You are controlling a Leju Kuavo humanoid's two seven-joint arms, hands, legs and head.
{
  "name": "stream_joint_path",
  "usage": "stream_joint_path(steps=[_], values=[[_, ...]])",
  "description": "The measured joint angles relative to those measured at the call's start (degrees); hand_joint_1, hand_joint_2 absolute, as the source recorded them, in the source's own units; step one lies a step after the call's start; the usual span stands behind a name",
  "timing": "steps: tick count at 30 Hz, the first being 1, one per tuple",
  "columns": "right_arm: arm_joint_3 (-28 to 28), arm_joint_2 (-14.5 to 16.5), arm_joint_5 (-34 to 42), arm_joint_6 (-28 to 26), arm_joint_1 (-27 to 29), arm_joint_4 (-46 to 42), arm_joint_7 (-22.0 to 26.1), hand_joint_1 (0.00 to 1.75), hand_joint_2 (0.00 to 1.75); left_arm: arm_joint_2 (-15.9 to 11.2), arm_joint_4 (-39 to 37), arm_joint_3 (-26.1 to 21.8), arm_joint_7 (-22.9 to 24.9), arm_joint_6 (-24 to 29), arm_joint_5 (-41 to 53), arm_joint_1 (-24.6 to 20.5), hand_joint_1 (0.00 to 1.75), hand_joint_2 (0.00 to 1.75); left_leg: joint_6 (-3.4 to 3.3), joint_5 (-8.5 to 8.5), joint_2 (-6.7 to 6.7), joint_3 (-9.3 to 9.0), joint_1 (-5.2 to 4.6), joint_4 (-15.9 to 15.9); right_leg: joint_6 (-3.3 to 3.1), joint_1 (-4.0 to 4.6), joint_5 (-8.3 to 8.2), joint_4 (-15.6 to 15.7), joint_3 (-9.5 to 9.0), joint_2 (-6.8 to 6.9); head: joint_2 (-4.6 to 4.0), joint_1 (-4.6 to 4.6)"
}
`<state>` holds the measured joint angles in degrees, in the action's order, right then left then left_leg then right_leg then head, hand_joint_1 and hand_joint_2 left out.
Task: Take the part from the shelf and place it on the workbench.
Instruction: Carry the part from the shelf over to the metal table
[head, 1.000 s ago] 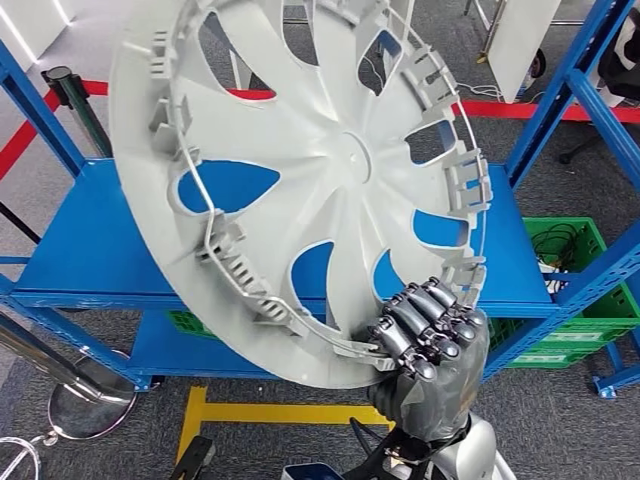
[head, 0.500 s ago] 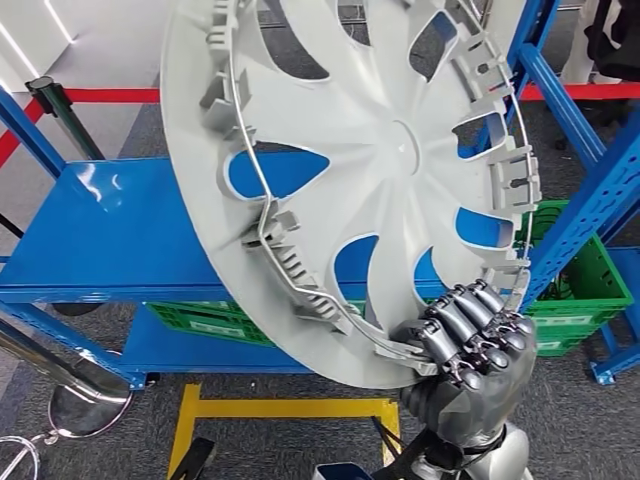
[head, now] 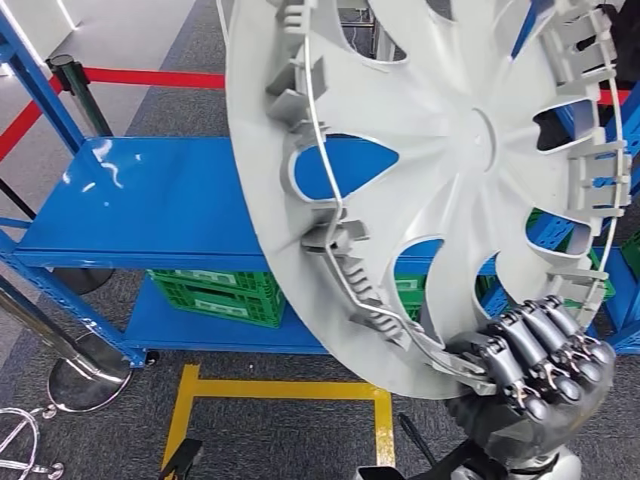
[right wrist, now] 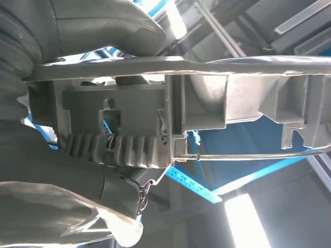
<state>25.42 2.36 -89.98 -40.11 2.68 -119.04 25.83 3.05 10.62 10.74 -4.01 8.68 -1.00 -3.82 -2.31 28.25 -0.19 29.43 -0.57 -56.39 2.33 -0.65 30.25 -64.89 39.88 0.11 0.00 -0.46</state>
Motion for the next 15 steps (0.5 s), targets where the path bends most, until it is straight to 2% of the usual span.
stream_joint_path(steps=[1,2,3,4,5,6,7,8,9,10,12,13,14,15], values=[[-0.54,0.02,-0.01,0.00,0.70,-0.51,0.08,1.75,1.75,0.21,-0.01,-0.02,2.37,-0.49,0.21,0.24,0.00,1.75,-0.11,-0.68,-0.04,0.91,0.00,-0.01,0.26,-0.01,2.74,-3.45,0.76,-0.02,-0.01,0.04],[-1.02,0.03,-0.01,0.01,1.49,-0.99,0.14,1.75,1.75,0.42,-0.04,-0.03,4.40,-1.01,0.55,0.54,0.00,1.75,-0.07,-1.34,-0.11,1.84,0.01,-0.09,0.49,-0.03,4.40,-6.83,1.21,-0.02,-0.01,0.04],[-1.47,0.03,-0.01,0.02,2.36,-1.47,0.19,1.75,1.75,0.60,-0.08,-0.01,6.16,-1.52,1.00,0.85,0.00,1.75,-0.01,-1.98,-0.19,2.77,0.03,-0.18,0.70,-0.05,4.65,-9.11,1.13,-0.01,-0.01,0.02],[-1.95,0.04,-0.01,0.03,3.27,-1.97,0.18,1.75,1.75,0.72,-0.11,0.04,7.75,-1.98,1.50,1.11,0.00,1.75,0.11,-2.60,-0.25,3.72,0.07,-0.32,0.85,-0.09,3.62,-9.67,0.20,-0.01,-0.01,0.03],[-2.39,0.05,-0.01,0.04,4.09,-2.48,0.12,1.75,1.75,0.83,-0.14,0.14,9.10,-2.34,2.00,1.35,0.00,1.75,0.28,-3.18,-0.27,4.66,0.14,-0.52,0.97,-0.14,1.93,-8.27,-1.72,0.00,0.00,0.03],[-2.80,0.09,-0.01,0.04,4.77,-3.00,0.02,1.75,1.75,0.91,-0.15,0.27,10.12,-2.57,2.39,1.51,0.00,1.75,0.52,-3.72,-0.28,5.53,0.21,-0.79,1.06,-0.24,0.62,-5.01,-4.62,0.01,0.00,0.02],[-3.16,0.13,-0.01,0.04,5.25,-3.46,-0.08,1.75,1.75,0.95,-0.15,0.42,10.82,-2.71,2.68,1.59,0.00,1.75,0.80,-4.16,-0.23,6.31,0.18,-1.16,1.10,-0.25,0.36,-0.64,-8.08,0.01,0.00,0.06],[-3.44,0.19,-0.02,0.04,5.59,-3.87,-0.13,1.75,1.75,0.97,-0.15,0.54,11.16,-2.74,2.82,1.61,0.00,1.75,1.09,-4.57,-0.17,6.87,0.13,-1.52,0.82,-0.22,0.95,3.40,-10.96,-0.03,0.00,0.04],[-3.71,0.27,-0.03,0.05,5.90,-4.24,-0.21,1.75,1.75,0.98,-0.15,0.63,11.42,-2.74,3.00,1.59,0.00,1.75,1.38,-5.00,-0.13,7.23,0.06,-1.80,0.41,-0.15,1.84,6.30,-12.70,-0.07,0.00,0.02],[-3.94,0.37,-0.06,0.05,6.22,-4.53,-0.32,1.75,1.75,0.99,-0.15,0.72,11.64,-2.74,3.24,1.57,0.00,1.75,1.68,-5.44,-0.09,7.44,0.02,-1.90,-0.14,0.02,2.51,7.74,-13.33,-0.11,0.00,0.01],[-4.45,0.64,-0.04,0.07,6.91,-5.21,-0.61,1.75,1.75,0.96,-0.17,0.93,11.91,-2.71,4.01,1.72,0.00,1.75,2.31,-5.95,-0.06,7.73,0.13,-1.96,-1.39,0.04,2.03,8.02,-12.36,0.02,0.00,0.00],[-4.69,0.84,-0.02,0.08,7.15,-5.57,-0.75,1.75,1.75,0.92,-0.19,1.06,11.73,-2.71,4.39,1.79,0.00,1.75,2.66,-4.86,-0.03,8.03,0.21,-2.56,-1.98,-0.01,1.49,8.02,-11.85,0.13,0.00,-0.06],[-4.94,1.06,0.00,0.08,7.29,-5.95,-0.91,1.75,1.75,0.88,-0.21,1.22,11.33,-2.70,4.75,1.84,0.00,1.75,2.99,-2.68,0.01,8.44,0.28,-4.10,-2.48,-0.11,0.85,8.08,-11.26,0.26,0.00,-0.16],[-5.18,1.28,0.01,0.09,7.35,-6.33,-1.08,1.75,1.75,0.83,-0.22,1.43,10.83,-2.71,5.03,1.80,0.00,1.75,3.30,0.45,0.03,8.93,0.36,-6.73,-2.79,-0.15,0.21,8.06,-10.67,0.35,-0.01,-0.26]])
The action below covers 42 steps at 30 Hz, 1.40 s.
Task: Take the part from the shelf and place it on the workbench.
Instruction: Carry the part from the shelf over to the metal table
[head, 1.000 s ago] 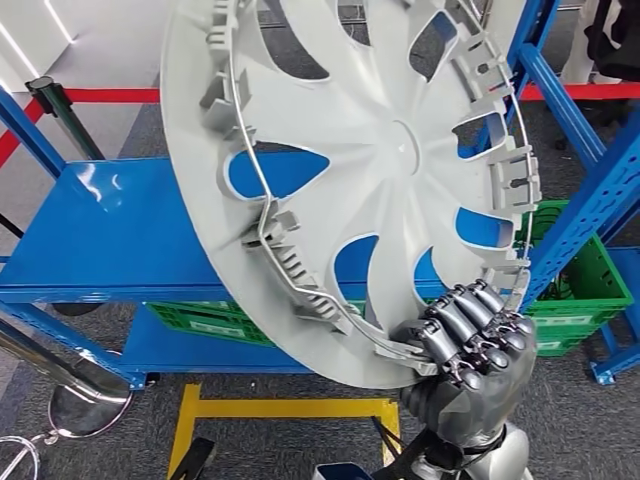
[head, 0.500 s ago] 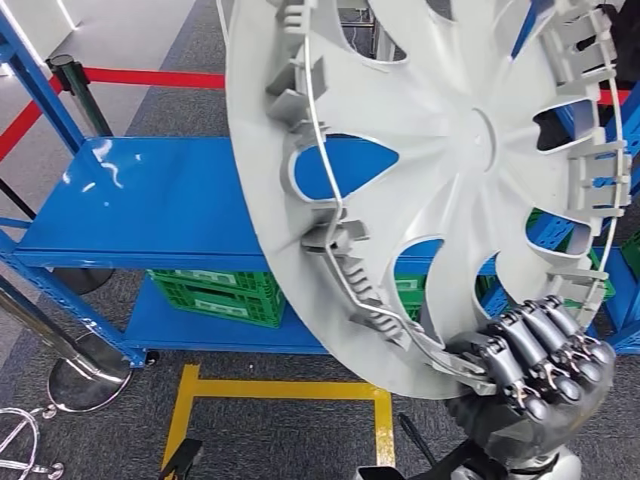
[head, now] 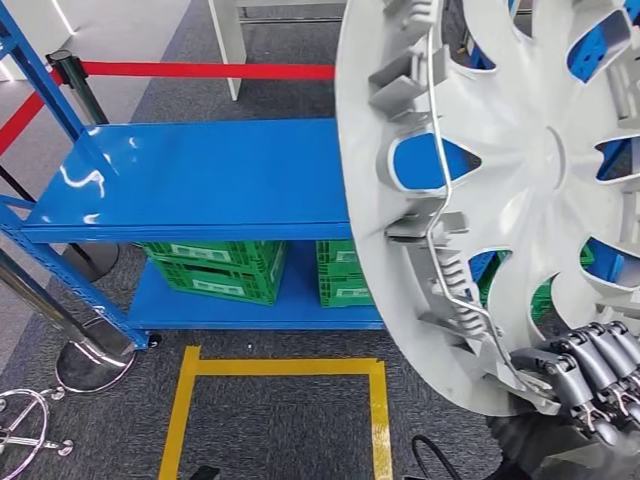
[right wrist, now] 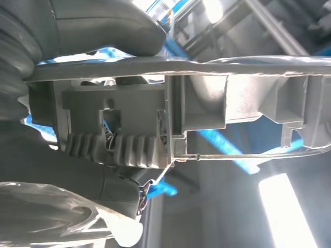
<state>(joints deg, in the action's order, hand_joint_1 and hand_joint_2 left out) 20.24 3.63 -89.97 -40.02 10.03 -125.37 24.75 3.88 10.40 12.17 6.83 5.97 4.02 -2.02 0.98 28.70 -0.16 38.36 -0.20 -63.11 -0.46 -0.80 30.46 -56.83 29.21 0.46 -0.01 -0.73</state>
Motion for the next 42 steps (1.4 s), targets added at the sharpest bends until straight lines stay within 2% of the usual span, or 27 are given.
stream_joint_path(steps=[2,3,4,5,6,8,9,11,13,15,17,18,19,20,22,24,26,28,29,30,33,34,35,36,38,40,42], values=[[-0.37,0.30,0.03,0.00,0.03,-0.69,-0.35,1.75,1.75,-0.09,0.00,0.45,-0.78,0.00,0.32,-0.08,0.00,1.75,0.38,5.44,0.01,0.70,0.08,-7.15,-0.21,0.04,-1.35,-0.12,1.27,0.06,-0.01,-0.13],[-0.49,0.39,0.05,0.00,0.00,-0.96,-0.50,1.75,1.75,-0.14,0.00,0.61,-1.07,0.03,0.38,-0.11,0.00,1.75,0.44,6.28,0.01,0.49,0.09,-9.87,-0.18,0.07,-2.05,-0.24,2.03,0.06,-0.01,-0.12],[-0.55,0.45,0.08,0.00,-0.07,-1.15,-0.66,1.75,1.75,-0.17,0.00,0.69,-1.41,0.13,0.40,-0.11,0.00,1.75,0.41,5.86,0.01,-0.36,0.09,-10.93,-0.14,0.09,-2.70,-0.38,2.89,0.06,-0.01,-0.13],[-0.56,0.50,0.10,0.00,-0.24,-1.30,-0.88,1.75,1.75,-0.20,0.00,0.73,-1.93,0.33,0.31,-0.09,0.00,1.75,0.28,4.48,0.01,-2.12,0.09,-9.76,-0.06,0.11,-3.31,-0.57,3.80,0.03,-0.01,-0.12],[-0.54,0.52,0.10,0.00,-0.50,-1.43,-1.07,1.75,1.75,-0.23,0.00,0.74,-2.54,0.61,0.13,-0.05,0.00,1.75,0.05,2.97,0.02,-4.72,0.08,-6.56,0.06,0.13,-3.85,-0.75,4.62,-0.01,-0.01,-0.12],[-0.46,0.60,0.10,0.00,-1.07,-1.71,-1.38,1.75,1.75,-0.33,0.00,0.75,-3.62,1.10,-0.32,-0.04,0.00,1.75,-0.62,2.12,0.10,-10.45,-0.07,2.24,0.54,0.24,-4.84,-1.02,5.82,-0.04,-0.01,-0.09],[-0.44,0.63,0.09,0.00,-1.36,-1.81,-1.48,1.75,1.75,-0.37,0.00,0.75,-3.99,1.22,-0.53,-0.04,0.00,1.75,-0.92,2.39,0.14,-12.21,-0.20,5.43,0.89,0.26,-5.37,-1.03,6.16,0.01,-0.01,-0.06],[-0.39,0.68,0.09,0.00,-1.86,-1.89,-1.83,1.75,1.75,-0.39,0.00,0.71,-4.79,1.42,-1.28,-0.05,0.00,1.75,-1.51,2.56,0.17,-12.94,-0.48,7.78,1.66,0.20,-6.51,-0.82,6.53,0.14,-0.01,-0.04],[-0.32,0.68,0.09,0.00,-2.13,-1.88,-2.28,1.75,1.75,-0.34,0.00,0.53,-5.68,1.76,-2.45,-0.09,0.00,1.75,-2.36,1.33,-0.06,-11.88,-0.38,8.01,2.30,0.08,-6.05,-1.21,7.15,0.00,-0.01,-0.04],[-0.26,0.66,0.08,0.00,-2.24,-1.89,-2.74,1.75,1.75,-0.34,0.00,0.21,-6.27,2.18,-3.34,-0.23,0.00,1.75,-3.18,-0.19,-0.30,-10.36,-0.20,8.25,2.70,0.05,-1.50,-4.85,8.67,-0.22,-0.01,0.19],[-0.17,0.48,0.07,0.00,-2.32,-1.89,-3.26,1.75,1.75,-0.32,0.00,-0.30,-6.77,2.42,-4.03,-0.32,0.00,1.75,-3.51,-1.64,-0.38,-8.45,-0.32,8.09,2.97,0.05,4.01,-11.84,10.22,-0.26,-0.02,0.44],[-0.09,0.27,0.07,0.00,-2.31,-1.88,-3.55,1.75,1.75,-0.23,0.00,-0.58,-7.05,2.44,-4.31,-0.32,0.00,1.75,-3.49,-2.39,-0.42,-7.41,-0.39,7.97,3.06,0.06,4.99,-14.87,10.37,-0.26,-0.02,0.49],[-0.02,0.01,0.08,0.00,-2.31,-1.88,-3.83,1.75,1.75,-0.12,0.00,-0.81,-7.29,2.44,-4.51,-0.31,0.00,1.75,-3.45,-3.14,-0.46,-6.31,-0.45,7.81,3.10,0.07,4.55,-16.53,9.87,-0.26,-0.02,0.49],[0.05,-0.25,0.08,0.00,-2.31,-1.88,-4.06,1.75,1.75,-0.03,0.00,-0.95,-7.48,2.48,-4.62,-0.31,0.00,1.75,-3.36,-3.83,-0.48,-5.22,-0.49,7.58,3.07,0.07,3.03,-16.32,8.50,-0.26,-0.01,0.48],[0.15,-0.61,0.09,0.00,-2.35,-1.88,-4.31,1.75,1.75,0.13,0.00,-1.03,-7.74,2.61,-4.63,-0.32,0.00,1.75,-3.06,-4.96,-0.46,-3.39,-0.53,6.90,2.82,0.09,0.48,-10.21,3.01,-0.26,-0.01,0.48],[0.34,-0.77,0.10,0.00,-2.43,-1.87,-4.35,1.75,1.75,0.24,0.00,-1.17,-7.87,2.80,-4.64,-0.33,0.00,1.75,-2.62,-5.95,-0.41,-2.15,-0.69,6.09,2.45,0.20,1.36,-1.77,-2.87,-0.29,-0.01,0.49],[0.54,-0.86,0.11,0.00,-2.44,-1.87,-4.39,1.75,1.75,0.28,0.00,-1.31,-7.89,2.95,-4.65,-0.31,0.00,1.75,-2.14,-7.01,-0.39,-1.55,-0.72,5.86,1.92,0.44,2.47,1.77,-4.55,-0.33,-0.01,0.52],[0.61,-0.94,0.10,0.00,-2.45,-1.86,-4.45,1.75,1.75,0.23,-0.01,-1.36,-7.90,3.01,-4.66,-0.18,0.00,1.75,-1.70,-7.79,-0.35,-1.23,-0.62,6.03,1.27,0.44,1.92,1.74,-3.65,-0.25,-0.01,0.59],[0.61,-0.98,0.10,0.01,-2.50,-1.86,-4.50,1.75,1.75,0.20,-0.02,-1.40,-7.90,3.02,-4.66,-0.08,0.00,1.75,-1.40,-7.15,-0.25,-0.96,-0.58,5.71,0.88,0.33,1.42,1.77,-3.20,-0.17,-0.01,0.60],[0.65,-1.00,0.08,0.01,-2.58,-1.86,-4.67,1.75,1.75,0.19,-0.03,-1.46,-7.89,3.02,-4.67,0.02,0.00,1.75,-1.05,-5.42,-0.15,-0.54,-0.50,4.58,0.48,0.20,0.80,1.82,-2.59,-0.06,0.00,0.52],[0.96,-1.22,0.05,0.02,-2.97,-1.83,-5.99,1.75,1.75,0.30,-0.04,-1.70,-7.87,2.97,-4.43,0.09,0.00,1.75,-0.01,3.52,-0.02,1.08,0.02,-4.59,-0.12,0.14,-1.34,1.72,-0.56,0.10,0.01,0.13],[1.03,-1.32,0.06,0.02,-3.13,-1.79,-6.40,1.75,1.75,0.37,-0.04,-1.74,-7.87,2.92,-4.23,0.05,0.00,1.75,0.20,5.10,-0.02,1.27,0.17,-7.86,-0.08,0.14,-2.05,1.55,0.24,0.12,0.01,0.09],[1.07,-1.42,0.07,0.02,-3.31,-1.75,-6.61,1.75,1.75,0.45,-0.03,-1.74,-7.87,2.84,-3.96,-0.01,0.00,1.75,0.32,5.31,-0.02,0.86,0.28,-9.77,-0.02,0.14,-2.72,1.31,1.16,0.13,0.00,0.09],[1.08,-1.49,0.07,0.02,-3.51,-1.73,-6.80,1.75,1.75,0.52,-0.03,-1.74,-7.87,2.75,-3.65,-0.07,0.00,1.75,0.36,4.34,-0.02,-0.38,0.38,-9.71,0.08,0.14,-3.32,0.97,2.25,0.13,-0.01,0.08],[1.14,-1.56,0.07,0.02,-3.99,-1.71,-7.34,1.75,1.75,0.63,-0.02,-1.73,-7.92,2.65,-3.01,-0.21,0.00,1.75,0.14,1.64,0.00,-5.35,0.53,-3.75,0.43,0.12,-4.28,0.24,4.20,0.10,-0.01,0.07],[1.22,-1.58,0.08,0.01,-4.49,-1.71,-7.91,1.75,1.75,0.78,-0.02,-1.72,-8.05,2.66,-2.64,-0.38,0.00,1.75,-0.37,1.32,0.14,-10.36,0.40,4.15,1.06,0.20,-5.19,-0.23,5.49,0.10,-0.01,0.10],[1.25,-1.58,0.10,0.00,-4.82,-1.71,-7.95,1.75,1.75,0.97,-0.02,-1.67,-8.16,2.37,-2.19,-0.41,0.00,1.75,-0.98,1.74,0.28,-11.67,0.07,7.23,1.89,0.15,-6.25,-0.21,6.08,0.16,-0.01,0.07]])
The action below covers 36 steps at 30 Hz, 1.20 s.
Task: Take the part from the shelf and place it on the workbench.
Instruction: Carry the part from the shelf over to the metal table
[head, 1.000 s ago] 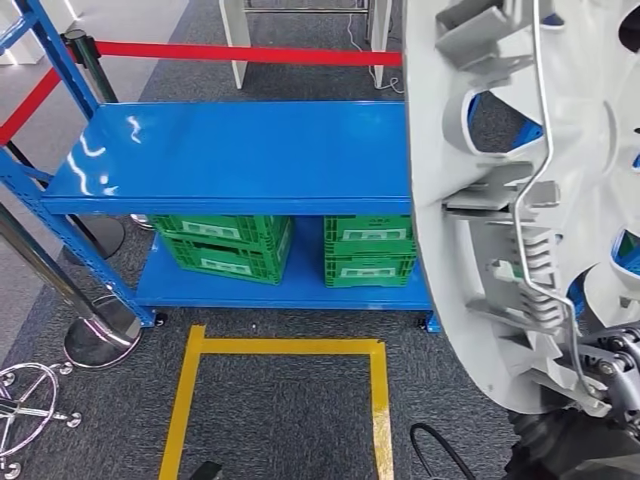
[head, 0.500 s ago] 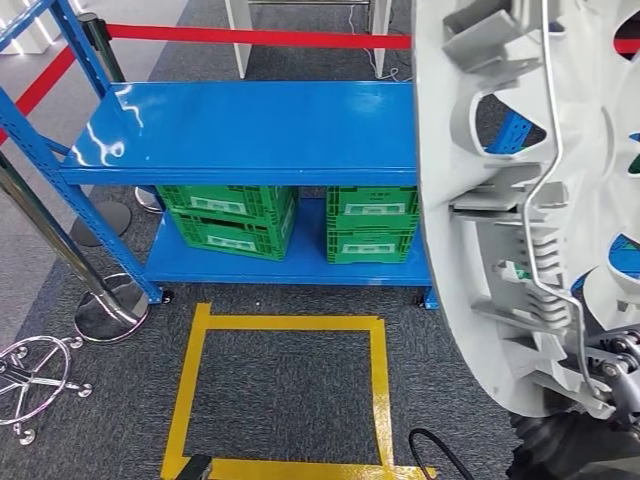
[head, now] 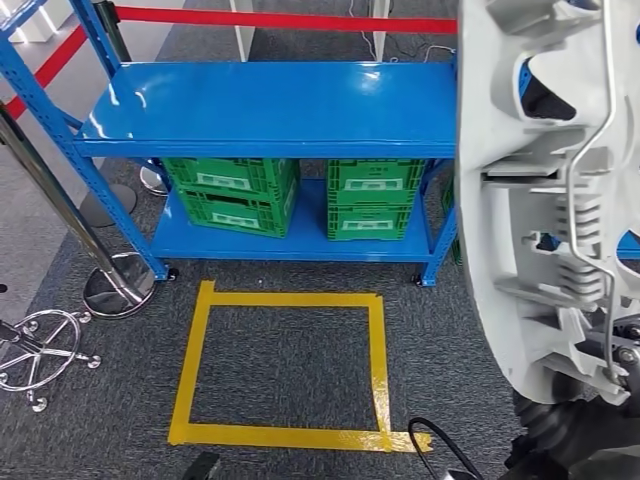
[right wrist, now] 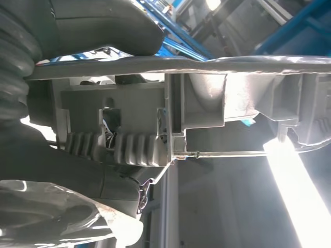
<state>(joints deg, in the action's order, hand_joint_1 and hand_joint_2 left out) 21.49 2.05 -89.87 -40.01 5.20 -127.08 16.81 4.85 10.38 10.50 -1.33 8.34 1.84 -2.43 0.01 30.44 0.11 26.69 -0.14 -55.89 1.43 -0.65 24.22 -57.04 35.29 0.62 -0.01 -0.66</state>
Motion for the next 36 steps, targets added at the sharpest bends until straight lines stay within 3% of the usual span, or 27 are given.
stream_joint_path(steps=[2,3,4,6,7,8,9,10,12,14,15,17,18,20,22,23,24,25,26,27,28,30,32,33,34,36], values=[[0.00,0.00,-0.01,0.00,-0.13,-0.01,0.28,1.75,1.75,0.11,0.00,0.22,0.03,-0.31,0.59,0.11,0.00,1.75,-0.86,-1.03,-0.13,1.04,-0.07,0.14,0.78,-0.13,-0.34,-0.02,0.59,-0.10,0.00,-0.05],[-0.01,0.00,-0.02,0.00,-0.13,-0.01,0.44,1.75,1.75,0.14,0.00,0.36,0.05,-0.35,0.83,0.15,0.00,1.75,-1.38,-1.65,-0.25,1.67,-0.03,0.21,1.06,-0.16,0.84,-0.86,1.23,-0.21,0.01,0.05],[-0.02,0.00,-0.02,0.00,-0.12,-0.02,0.60,1.75,1.75,0.20,0.00,0.53,0.07,-0.40,1.02,0.18,0.00,1.75,-1.85,-2.34,-0.37,2.37,0.01,0.33,1.25,-0.18,3.03,-2.72,2.04,-0.31,0.01,0.17],[-0.04,0.00,0.00,0.00,-0.10,-0.02,0.80,1.75,1.75,0.35,0.00,0.93,0.08,-0.53,1.67,0.24,0.00,1.75,-2.45,-3.59,-0.47,3.92,-0.20,0.26,1.46,-0.21,8.85,-9.50,3.86,-0.40,0.00,0.37],[-0.05,0.00,0.01,0.00,-0.09,-0.02,0.84,1.75,1.75,0.43,0.00,1.14,0.08,-0.58,1.99,0.29,0.00,1.75,-2.57,-4.22,-0.50,4.78,-0.37,0.17,1.49,-0.20,10.66,-13.09,4.39,-0.40,0.01,0.37],[-0.07,0.00,0.01,0.00,-0.10,-0.02,0.86,1.75,1.75,0.49,0.00,1.31,0.09,-0.58,2.24,0.35,0.00,1.75,-2.64,-4.84,-0.53,5.68,-0.54,0.04,1.45,-0.14,11.15,-15.51,4.32,-0.40,0.01,0.37],[-0.10,0.00,0.01,0.00,-0.11,-0.02,0.88,1.75,1.75,0.53,0.00,1.42,0.09,-0.57,2.36,0.40,0.00,1.75,-2.66,-5.40,-0.55,6.58,-0.69,-0.14,1.31,-0.06,10.36,-16.13,3.43,-0.40,0.00,0.37],[-0.14,0.00,0.01,0.00,-0.13,-0.02,0.90,1.75,1.75,0.55,0.00,1.52,0.09,-0.56,2.45,0.43,0.00,1.75,-2.66,-5.92,-0.56,7.42,-0.81,-0.34,1.04,0.07,8.79,-14.66,1.56,-0.40,0.01,0.37],[-0.20,0.00,0.02,-0.01,-0.19,-0.08,0.90,1.75,1.75,0.64,0.00,1.81,0.09,-0.51,2.54,0.47,0.00,1.75,-2.52,-6.82,-0.51,8.71,-1.04,-0.76,0.12,0.47,6.69,-6.97,-4.44,-0.40,0.00,0.36],[-0.22,0.00,0.02,-0.01,-0.23,-0.26,0.92,1.75,1.75,0.78,0.00,2.12,0.09,-0.42,2.58,0.52,0.00,1.75,-2.13,-7.91,-0.49,9.52,-1.09,-0.95,-0.48,0.85,7.19,0.44,-9.24,-0.42,0.01,0.30],[-0.22,0.00,0.02,-0.01,-0.23,-0.36,0.94,1.75,1.75,0.84,0.00,2.23,0.09,-0.37,2.58,0.55,0.00,1.75,-1.84,-8.54,-0.50,9.83,-1.02,-0.85,-0.59,1.01,7.56,2.16,-10.09,-0.43,0.01,0.31],[-0.25,0.00,0.02,0.00,-0.29,-0.47,1.02,1.75,1.75,0.81,-0.01,2.35,0.09,-0.32,2.58,0.71,0.00,1.75,-1.24,-9.39,-0.40,10.27,-0.91,-0.49,-0.91,0.96,6.50,2.94,-9.44,-0.36,0.01,0.40],[-0.28,0.01,0.03,0.01,-0.36,-0.50,1.13,1.75,1.75,0.79,-0.01,2.37,0.09,-0.32,2.59,0.78,0.00,1.75,-0.87,-8.57,-0.28,10.65,-0.93,-0.89,-1.28,0.77,5.77,3.17,-8.98,-0.25,0.01,0.41],[-0.37,0.04,0.03,0.02,-0.53,-0.50,1.56,1.75,1.75,0.67,-0.02,2.39,0.09,-0.41,2.68,0.80,0.00,1.75,-0.04,-3.81,-0.09,11.96,-0.69,-5.04,-1.97,0.36,4.38,3.33,-7.88,0.04,0.00,0.21],[-0.48,0.07,0.02,0.02,-0.66,-0.49,2.25,1.75,1.75,0.59,-0.02,2.42,0.09,-0.67,2.86,0.65,0.00,1.75,0.75,1.39,-0.09,13.25,-0.10,-12.49,-2.17,0.29,3.34,2.79,-6.10,0.16,0.01,-0.02],[-0.54,0.07,0.02,0.02,-0.71,-0.48,2.70,1.75,1.75,0.53,-0.02,2.43,0.09,-0.88,2.98,0.56,0.00,1.75,1.05,2.29,-0.09,13.32,0.18,-15.44,-2.10,0.25,2.89,2.36,-5.11,0.20,0.00,0.02],[-0.61,0.07,0.02,0.02,-0.74,-0.44,3.18,1.75,1.75,0.49,-0.02,2.46,0.09,-1.06,3.07,0.48,0.00,1.75,1.30,1.82,-0.09,12.68,0.40,-16.79,-1.98,0.18,2.46,1.86,-4.06,0.22,-0.01,-0.01],[-0.68,0.07,0.02,0.02,-0.75,-0.39,3.66,1.75,1.75,0.45,-0.02,2.50,0.10,-1.22,3.19,0.40,0.00,1.75,1.50,0.43,-0.09,11.14,0.60,-16.12,-1.78,0.08,2.09,1.29,-2.98,0.21,-0.01,-0.01],[-0.76,0.07,0.03,0.02,-0.74,-0.32,4.08,1.75,1.75,0.42,-0.01,2.57,0.11,-1.32,3.35,0.34,0.00,1.75,1.66,-1.06,-0.09,8.73,0.79,-13.58,-1.52,-0.03,1.76,0.68,-1.95,0.18,-0.01,-0.01],[-0.85,0.07,0.03,0.02,-0.71,-0.24,4.42,1.75,1.75,0.40,0.01,2.66,0.12,-1.36,3.47,0.24,0.00,1.75,1.75,-1.53,-0.05,5.92,0.89,-9.87,-1.20,-0.09,1.47,0.11,-1.05,0.14,0.00,-0.03],[-0.97,0.07,0.03,0.02,-0.67,-0.14,4.72,1.75,1.75,0.40,0.02,2.75,0.13,-1.36,3.58,0.17,0.00,1.75,1.60,-1.23,0.03,3.33,0.86,-5.95,-0.83,-0.11,1.17,-0.39,-0.36,0.11,0.00,0.01],[-1.22,0.04,0.02,0.02,-0.42,0.28,5.35,1.75,1.75,0.40,0.04,2.90,0.13,-1.29,3.63,0.05,0.00,1.75,0.97,0.10,0.20,0.94,0.57,-1.62,-0.02,-0.11,0.35,-0.78,0.35,0.14,0.01,0.02],[-1.55,-0.10,-0.01,0.02,-0.06,1.27,6.16,1.75,1.75,0.41,0.04,3.20,0.13,-1.23,3.57,0.12,0.00,1.75,-0.05,-0.48,0.10,1.49,0.40,-1.20,0.81,-0.27,-0.36,-0.70,0.66,0.10,0.01,0.00],[-1.78,-0.26,-0.02,0.02,0.12,1.97,6.70,1.75,1.75,0.43,0.04,3.40,0.14,-1.25,3.51,0.14,0.00,1.75,-0.62,-1.01,-0.04,1.98,0.41,-1.13,1.14,-0.37,0.24,-1.02,1.07,0.01,0.01,0.00],[-2.06,-0.44,-0.02,0.03,0.31,2.75,7.30,1.75,1.75,0.44,0.04,3.59,0.14,-1.32,3.47,0.16,0.00,1.75,-1.21,-1.68,-0.20,2.63,0.45,-1.03,1.37,-0.43,1.95,-2.19,1.75,-0.11,0.01,0.09],[-2.77,-0.99,-0.01,0.04,0.72,4.51,8.61,1.75,1.75,0.45,0.07,3.77,0.15,-1.44,3.35,0.14,0.00,1.75,-1.96,-3.11,-0.37,4.23,0.35,-0.96,1.60,-0.46,7.62,-7.76,3.59,-0.32,0.01,0.29]])
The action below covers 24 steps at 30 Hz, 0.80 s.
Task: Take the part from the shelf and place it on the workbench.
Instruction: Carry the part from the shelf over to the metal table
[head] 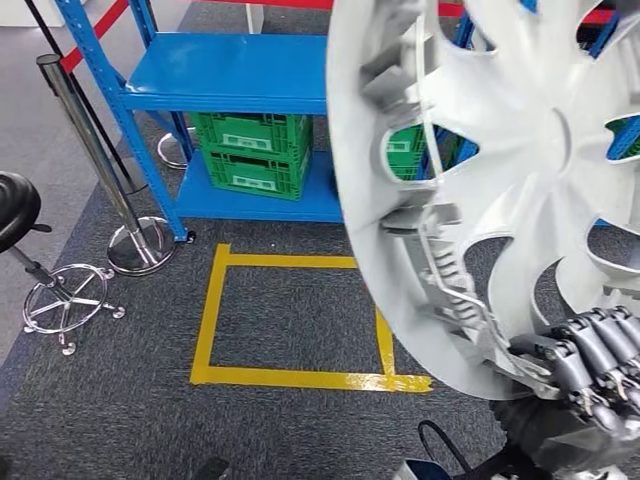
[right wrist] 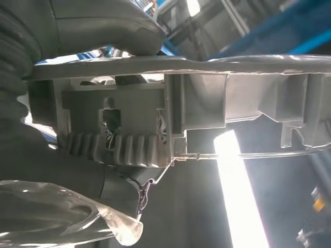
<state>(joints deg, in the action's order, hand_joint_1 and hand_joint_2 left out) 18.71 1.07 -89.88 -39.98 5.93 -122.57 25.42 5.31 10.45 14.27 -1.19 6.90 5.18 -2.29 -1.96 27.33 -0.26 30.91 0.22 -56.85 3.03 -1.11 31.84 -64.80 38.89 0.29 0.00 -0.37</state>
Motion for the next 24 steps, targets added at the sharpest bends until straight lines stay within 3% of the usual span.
stream_joint_path(steps=[1,2,3,4,6,8,10,12,13,14,16,17,18,19,21,23,24], values=[[-0.49,-0.40,0.00,0.00,0.19,1.07,0.75,1.75,1.75,0.00,0.01,0.02,-0.01,-0.03,-0.08,0.01,0.00,1.75,-0.16,-0.75,-0.02,0.94,-0.13,-0.04,0.06,0.01,2.48,-3.77,0.77,-0.05,0.00,0.05],[-1.12,-0.94,-0.02,0.00,0.32,2.31,1.55,1.75,1.75,-0.01,0.01,0.02,-0.01,-0.06,-0.16,0.02,0.00,1.75,-0.22,-1.50,-0.03,1.89,-0.29,-0.08,0.08,0.02,3.66,-6.90,1.02,-0.08,0.00,0.06],[-1.80,-1.64,-0.03,0.00,0.40,3.69,2.46,1.75,1.75,-0.02,0.00,0.02,-0.01,-0.08,-0.22,0.03,0.00,1.75,-0.26,-2.23,-0.05,2.85,-0.44,-0.11,0.04,0.03,3.47,-8.71,0.61,-0.08,-0.01,0.06],[-2.54,-2.43,-0.04,0.00,0.45,5.14,3.31,1.75,1.75,-0.04,0.00,0.02,-0.02,-0.08,-0.25,0.03,0.00,1.75,-0.25,-2.96,-0.06,3.76,-0.60,-0.14,-0.10,0.05,2.08,-8.58,-0.70,-0.08,0.00,0.05],[-4.00,-4.28,-0.05,0.02,0.47,7.94,4.81,1.75,1.75,-0.05,0.01,0.02,-0.10,-0.07,-0.25,0.02,0.00,1.75,-0.16,-4.38,-0.01,5.33,-0.83,-0.20,-0.75,0.25,-0.82,-2.80,-6.11,-0.08,-0.01,0.03],[-5.48,-5.79,-0.04,0.07,0.54,9.88,6.05,1.75,1.75,-0.04,0.02,0.02,-0.18,0.01,-0.24,0.05,0.00,1.75,0.17,-5.75,0.15,6.41,-1.03,-0.33,-1.46,0.64,-0.34,5.93,-12.45,-0.06,0.00,0.01],[-6.86,-6.49,-0.01,0.09,0.93,10.80,7.18,1.75,1.75,-0.07,0.02,0.02,-0.18,0.08,-0.22,0.11,0.00,1.75,0.79,-7.16,0.23,6.96,-0.91,-0.10,-1.86,1.05,0.63,9.99,-14.42,-0.06,0.00,0.07],[-8.06,-6.68,0.00,0.09,1.42,11.20,8.32,1.75,1.75,-0.22,-0.02,0.02,-0.10,0.05,-0.20,0.23,0.00,1.75,1.58,-7.32,0.31,7.34,-0.70,0.04,-2.51,0.98,-0.50,10.19,-13.13,0.06,0.00,0.11],[-8.56,-6.71,0.00,0.10,1.66,11.30,8.84,1.75,1.75,-0.28,-0.03,0.02,-0.05,0.02,-0.19,0.28,0.00,1.75,1.99,-5.72,0.35,7.62,-0.64,-0.81,-2.96,0.86,-1.20,10.32,-12.54,0.16,-0.01,-0.02],[-8.98,-6.71,-0.01,0.10,1.94,11.38,9.31,1.75,1.75,-0.36,-0.04,0.02,0.00,-0.02,-0.17,0.30,0.00,1.75,2.37,-2.99,0.38,7.99,-0.55,-2.71,-3.36,0.70,-1.98,10.41,-11.85,0.28,-0.02,-0.17],[-9.66,-6.70,-0.01,0.11,2.54,11.53,9.90,1.75,1.75,-0.44,-0.04,0.02,0.08,-0.08,-0.14,0.20,0.00,1.75,3.00,3.57,0.38,8.82,-0.26,-9.75,-3.75,0.73,-3.45,10.24,-10.32,0.38,-0.02,-0.44],[-9.93,-6.69,-0.02,0.11,2.80,11.60,10.10,1.75,1.75,-0.48,-0.04,0.02,0.12,-0.10,-0.12,0.12,0.00,1.75,3.22,5.32,0.38,9.04,-0.15,-13.51,-3.73,0.74,-4.24,10.06,-9.42,0.40,-0.02,-0.47],[-10.17,-6.69,-0.02,0.11,3.00,11.65,10.23,1.75,1.75,-0.51,-0.04,0.02,0.14,-0.15,-0.07,0.05,0.00,1.75,3.39,5.50,0.37,8.81,-0.06,-16.26,-3.67,0.74,-5.01,9.80,-8.38,0.42,-0.02,-0.47],[-10.36,-6.68,-0.02,0.11,3.17,11.70,10.33,1.75,1.75,-0.53,-0.04,0.02,0.16,-0.21,-0.01,-0.02,0.00,1.75,3.47,4.34,0.37,7.89,0.00,-17.22,-3.55,0.74,-5.73,9.43,-7.20,0.42,-0.02,-0.48],[-10.62,-6.68,-0.02,0.10,3.39,11.71,10.47,1.75,1.75,-0.57,-0.04,0.02,0.25,-0.36,0.15,-0.09,0.00,1.75,3.26,1.41,0.39,3.33,0.06,-13.06,-3.19,0.71,-6.89,8.46,-4.81,0.38,-0.01,-0.49],[-10.77,-6.68,-0.01,0.09,3.55,11.70,10.53,1.75,1.75,-0.66,-0.04,0.02,0.33,-0.44,0.22,-0.20,0.00,1.75,2.61,2.35,0.43,-2.91,-0.11,-4.31,-2.64,0.81,-7.84,7.54,-3.22,0.38,-0.02,-0.46],[-10.82,-6.68,0.00,0.09,3.61,11.70,10.54,1.75,1.75,-0.69,-0.04,0.02,0.33,-0.46,0.23,-0.27,0.00,1.75,2.25,3.34,0.45,-4.81,-0.26,-1.16,-2.35,0.81,-8.38,7.36,-2.81,0.45,-0.02,-0.45]])
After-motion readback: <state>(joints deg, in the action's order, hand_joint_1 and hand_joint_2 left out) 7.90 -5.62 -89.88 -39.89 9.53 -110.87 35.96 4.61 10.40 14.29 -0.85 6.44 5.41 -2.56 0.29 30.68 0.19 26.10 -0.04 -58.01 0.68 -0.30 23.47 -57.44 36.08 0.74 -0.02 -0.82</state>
